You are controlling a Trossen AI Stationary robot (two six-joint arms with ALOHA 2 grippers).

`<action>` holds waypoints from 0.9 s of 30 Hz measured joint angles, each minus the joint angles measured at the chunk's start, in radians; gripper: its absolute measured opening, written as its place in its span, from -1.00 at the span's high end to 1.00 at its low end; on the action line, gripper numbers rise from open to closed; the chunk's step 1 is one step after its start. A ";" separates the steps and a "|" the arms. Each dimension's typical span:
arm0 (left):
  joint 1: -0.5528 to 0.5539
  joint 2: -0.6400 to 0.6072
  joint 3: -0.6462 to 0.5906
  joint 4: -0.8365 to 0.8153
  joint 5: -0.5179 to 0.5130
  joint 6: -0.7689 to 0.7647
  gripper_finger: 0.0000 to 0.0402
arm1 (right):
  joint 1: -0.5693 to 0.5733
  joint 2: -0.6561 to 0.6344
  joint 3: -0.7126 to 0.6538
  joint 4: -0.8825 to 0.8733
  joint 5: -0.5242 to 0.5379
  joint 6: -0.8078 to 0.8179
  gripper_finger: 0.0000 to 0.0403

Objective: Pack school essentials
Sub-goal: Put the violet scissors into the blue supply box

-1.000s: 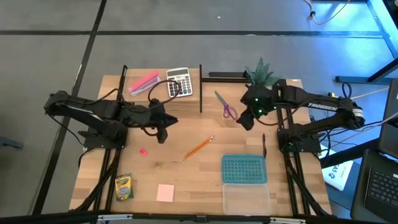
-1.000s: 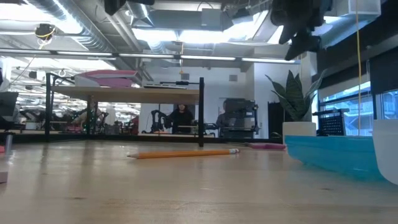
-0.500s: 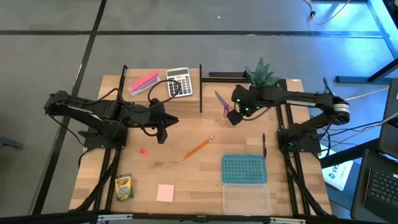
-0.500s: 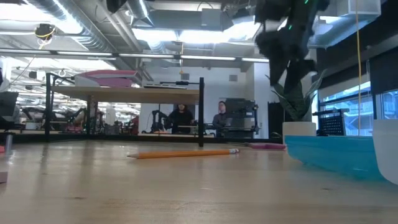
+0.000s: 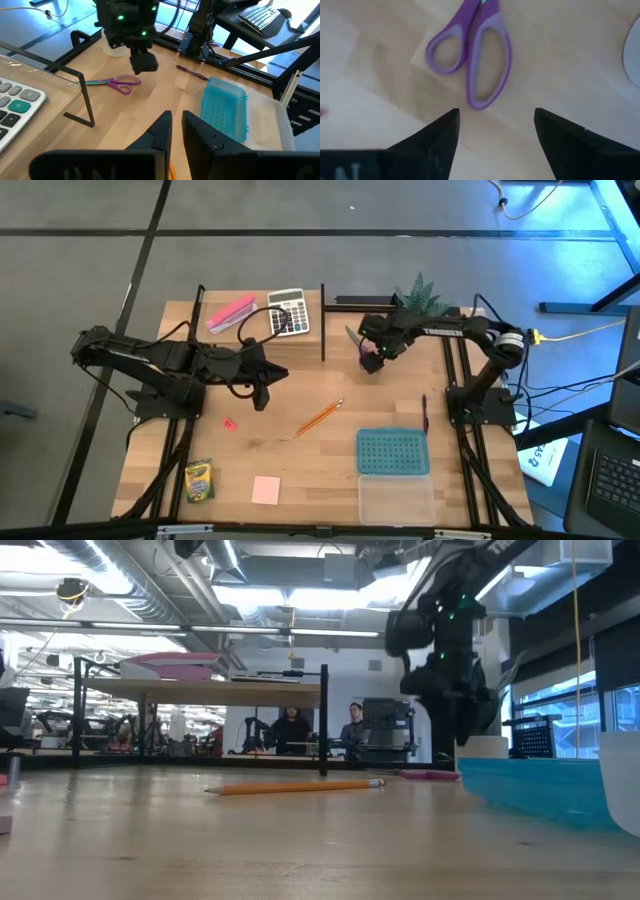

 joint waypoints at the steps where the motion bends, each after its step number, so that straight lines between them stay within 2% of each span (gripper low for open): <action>1: 0.000 0.000 0.000 0.000 0.000 0.000 0.81 | -0.010 0.009 0.000 0.008 0.000 -0.001 -0.28; 7: 0.000 0.000 0.000 0.000 0.000 0.000 0.81 | -0.051 0.067 0.000 0.042 0.001 -0.021 -0.28; 17: 0.000 0.000 0.000 0.021 0.000 0.000 0.81 | -0.052 0.153 0.000 0.104 0.002 -0.039 -0.28; 27: 0.000 0.000 0.000 0.021 0.000 0.000 0.81 | -0.052 0.175 0.002 0.111 0.000 -0.052 -0.27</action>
